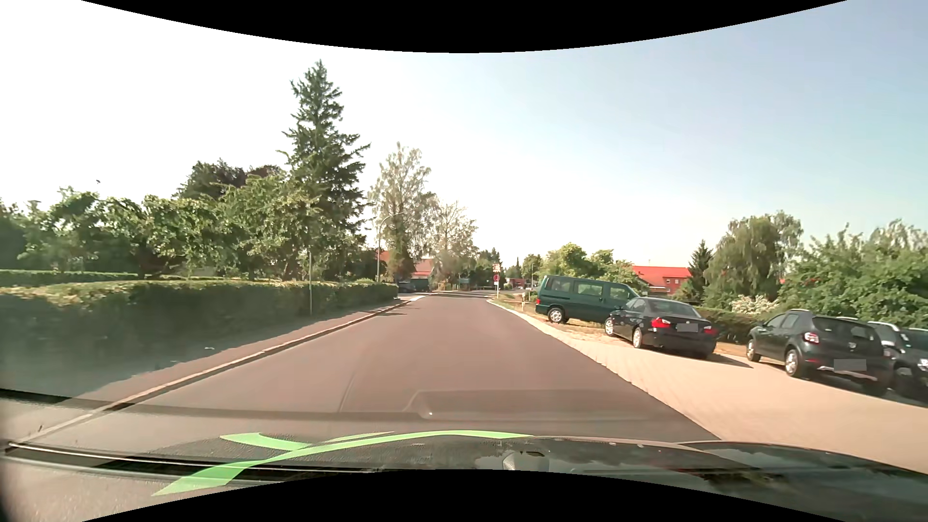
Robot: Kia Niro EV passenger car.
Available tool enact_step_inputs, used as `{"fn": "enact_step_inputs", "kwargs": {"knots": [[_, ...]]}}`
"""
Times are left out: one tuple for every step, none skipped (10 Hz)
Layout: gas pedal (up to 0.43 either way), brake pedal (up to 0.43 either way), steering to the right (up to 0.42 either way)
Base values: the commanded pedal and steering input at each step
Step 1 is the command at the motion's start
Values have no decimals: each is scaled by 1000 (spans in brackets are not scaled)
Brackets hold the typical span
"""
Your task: Follow the waypoints while adhering to traffic rules and regulations
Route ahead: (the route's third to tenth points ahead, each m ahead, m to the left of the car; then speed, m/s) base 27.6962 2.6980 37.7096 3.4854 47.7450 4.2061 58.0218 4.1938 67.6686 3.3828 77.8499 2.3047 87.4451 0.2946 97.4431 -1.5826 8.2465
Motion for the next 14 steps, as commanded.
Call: {"fn": "enact_step_inputs", "kwargs": {"knots": [[157,0,-22],[138,0,-22],[110,0,-22],[110,0,-22],[110,0,-21],[118,0,-21],[130,0,-22],[138,0,-22],[138,0,-21],[150,0,-17],[150,0,-13],[150,0,-13],[150,0,-12],[150,0,-12]]}}
